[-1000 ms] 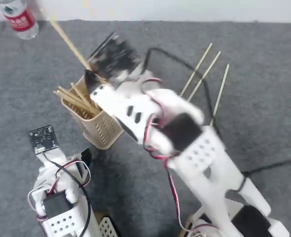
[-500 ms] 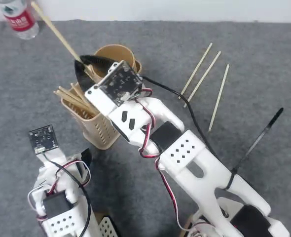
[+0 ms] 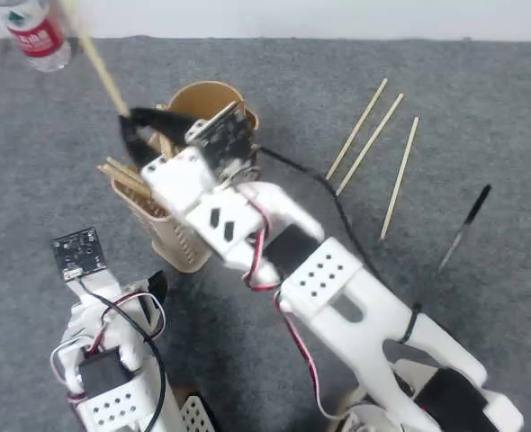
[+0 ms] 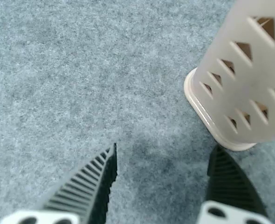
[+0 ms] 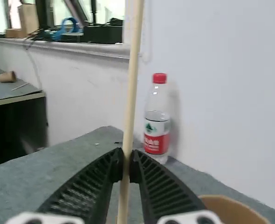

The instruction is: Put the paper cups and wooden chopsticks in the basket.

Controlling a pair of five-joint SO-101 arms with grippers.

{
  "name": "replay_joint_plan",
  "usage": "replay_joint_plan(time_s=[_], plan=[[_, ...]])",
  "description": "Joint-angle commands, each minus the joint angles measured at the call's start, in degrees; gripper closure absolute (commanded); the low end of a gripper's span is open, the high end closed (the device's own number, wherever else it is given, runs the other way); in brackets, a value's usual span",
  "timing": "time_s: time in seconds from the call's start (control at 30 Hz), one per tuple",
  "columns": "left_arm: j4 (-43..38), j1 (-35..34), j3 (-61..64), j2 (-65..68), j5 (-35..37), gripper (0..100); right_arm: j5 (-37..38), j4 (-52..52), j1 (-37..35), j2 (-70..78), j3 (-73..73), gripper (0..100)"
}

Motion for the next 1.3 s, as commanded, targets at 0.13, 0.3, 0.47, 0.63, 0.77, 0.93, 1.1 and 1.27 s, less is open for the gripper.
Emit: replay_joint_plan(time_s=[0.13, 0.3, 0.47, 0.63, 0.77, 0.93, 1.1, 1.27], plan=[[-0.1, 0.4, -0.3, -0.9, 0.4, 70, -3.3, -0.6, 2.3, -0.6, 2.9, 99.2], [-0.1, 0.4, -0.3, -0.9, 0.4, 70, -3.3, -0.1, 1.2, -0.6, 2.9, 99.2], [-0.1, 0.4, -0.3, -0.9, 0.4, 70, 0.4, -0.1, -1.1, -2.0, 4.4, 96.4], [-0.1, 0.4, -0.3, -0.9, 0.4, 70, 3.3, -0.1, -3.7, -7.8, 8.1, 84.7], [-0.1, 0.4, -0.3, -0.9, 0.4, 70, 3.3, 1.7, -3.6, -12.2, 8.8, 84.7], [-0.1, 0.4, -0.3, -0.9, 0.4, 70, 2.9, 15.8, 2.4, -17.2, 2.1, 84.6], [-0.1, 0.4, -0.3, -0.9, 0.4, 70, -3.7, 31.1, 22.8, -17.2, -9.5, 84.7], [-0.1, 0.4, -0.3, -0.9, 0.4, 70, -6.2, 45.3, 41.5, -8.6, -21.2, 84.4]])
